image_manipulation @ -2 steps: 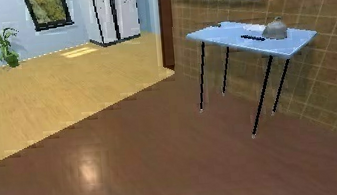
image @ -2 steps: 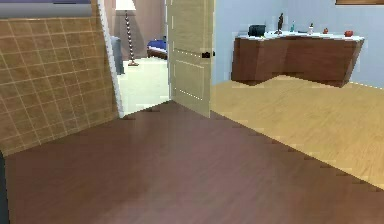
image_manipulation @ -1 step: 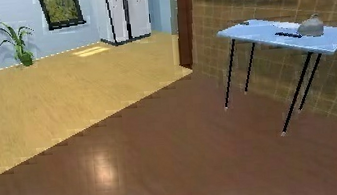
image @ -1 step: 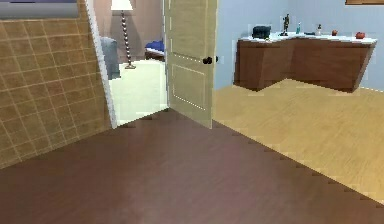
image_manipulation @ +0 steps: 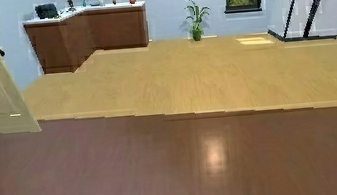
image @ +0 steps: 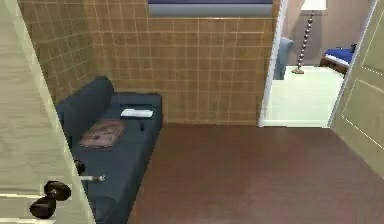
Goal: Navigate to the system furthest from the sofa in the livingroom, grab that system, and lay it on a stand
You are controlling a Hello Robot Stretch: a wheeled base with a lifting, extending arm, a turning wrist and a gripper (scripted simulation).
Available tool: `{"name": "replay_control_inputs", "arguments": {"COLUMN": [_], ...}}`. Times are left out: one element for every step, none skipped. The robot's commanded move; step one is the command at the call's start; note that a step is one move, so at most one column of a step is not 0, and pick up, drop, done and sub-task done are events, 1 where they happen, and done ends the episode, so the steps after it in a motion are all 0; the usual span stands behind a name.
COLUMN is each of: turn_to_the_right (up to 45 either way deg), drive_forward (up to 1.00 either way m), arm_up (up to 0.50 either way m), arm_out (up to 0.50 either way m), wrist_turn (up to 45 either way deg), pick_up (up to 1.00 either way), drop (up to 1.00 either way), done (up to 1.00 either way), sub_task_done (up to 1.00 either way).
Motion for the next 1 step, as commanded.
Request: {"name": "replay_control_inputs", "arguments": {"turn_to_the_right": [45.0], "drive_forward": [0.00], "arm_up": [0.00], "arm_out": [0.00], "wrist_turn": [0.0], "pick_up": [0.00], "drop": [0.00], "done": [0.00], "sub_task_done": [0.00]}}
